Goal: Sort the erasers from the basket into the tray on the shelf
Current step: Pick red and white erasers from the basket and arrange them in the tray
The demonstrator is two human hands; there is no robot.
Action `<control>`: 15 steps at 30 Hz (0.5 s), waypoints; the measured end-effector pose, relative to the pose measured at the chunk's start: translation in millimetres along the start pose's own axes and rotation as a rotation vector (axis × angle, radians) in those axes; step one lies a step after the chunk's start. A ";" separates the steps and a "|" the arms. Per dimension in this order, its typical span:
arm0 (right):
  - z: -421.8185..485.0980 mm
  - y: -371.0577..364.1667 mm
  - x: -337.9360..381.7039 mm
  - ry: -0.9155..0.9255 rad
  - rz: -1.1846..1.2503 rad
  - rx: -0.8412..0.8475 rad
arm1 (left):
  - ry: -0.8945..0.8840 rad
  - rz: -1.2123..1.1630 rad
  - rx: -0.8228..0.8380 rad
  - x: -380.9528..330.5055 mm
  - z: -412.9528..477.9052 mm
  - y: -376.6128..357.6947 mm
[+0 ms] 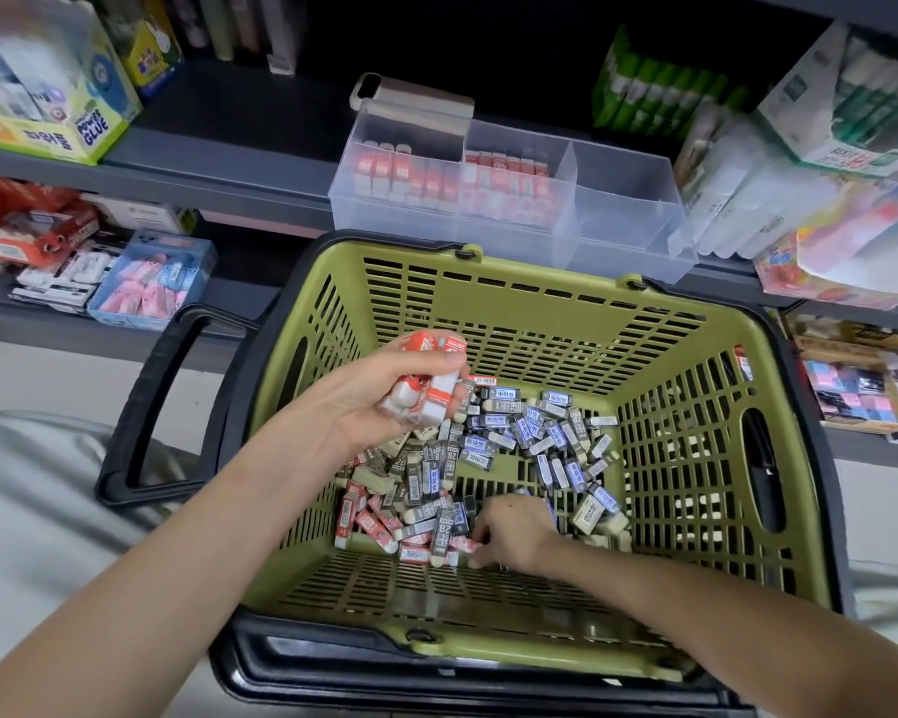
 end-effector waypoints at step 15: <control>-43.7 139.6 -8.3 0.162 1.237 0.056 | -0.081 -0.329 -0.109 -15.7 0.7 9.5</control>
Point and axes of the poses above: each hand's wrist, its own z-axis towards the middle knuckle, its own y-axis out of the back of the hand, x = y × z, the point moved 2 cm from there along z, towards the middle knuckle
